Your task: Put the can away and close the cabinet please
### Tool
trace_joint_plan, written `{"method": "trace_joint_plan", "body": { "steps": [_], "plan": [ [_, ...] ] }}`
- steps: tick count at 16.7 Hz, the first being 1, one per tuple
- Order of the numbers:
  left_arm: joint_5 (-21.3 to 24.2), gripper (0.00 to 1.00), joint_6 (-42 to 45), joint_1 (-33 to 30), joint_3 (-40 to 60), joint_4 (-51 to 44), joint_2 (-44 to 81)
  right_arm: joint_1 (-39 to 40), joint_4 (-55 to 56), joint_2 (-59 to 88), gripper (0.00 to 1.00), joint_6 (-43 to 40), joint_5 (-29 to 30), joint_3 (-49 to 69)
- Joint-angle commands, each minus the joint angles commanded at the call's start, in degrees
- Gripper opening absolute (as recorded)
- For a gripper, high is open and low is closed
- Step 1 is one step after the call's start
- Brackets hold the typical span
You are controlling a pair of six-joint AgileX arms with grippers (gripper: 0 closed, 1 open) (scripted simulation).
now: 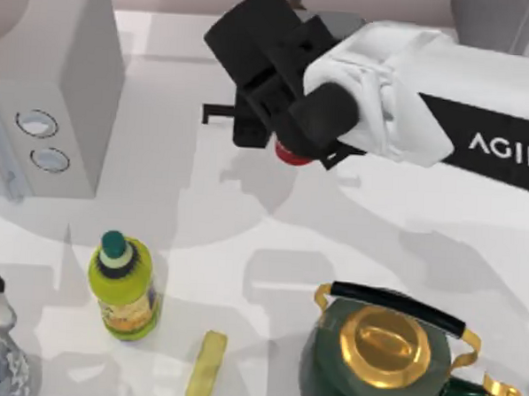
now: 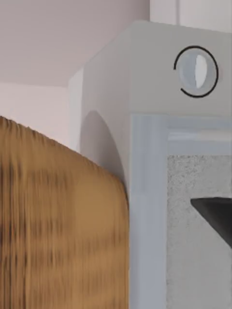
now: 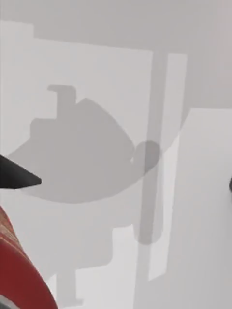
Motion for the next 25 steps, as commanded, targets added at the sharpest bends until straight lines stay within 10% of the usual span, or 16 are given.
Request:
{"method": "trace_joint_plan", "body": {
  "steps": [11,25],
  "plan": [
    [0.00,1.00,0.00,0.00,0.00,0.00,0.00,-0.90,-0.67,-6.84,0.00,-3.35,-1.89,-4.18],
    [0.00,1.00,0.00,0.00,0.00,0.00,0.00,-30.53,29.49,-85.41,0.00,-30.81,-24.76,-68.09]
  ]
}}
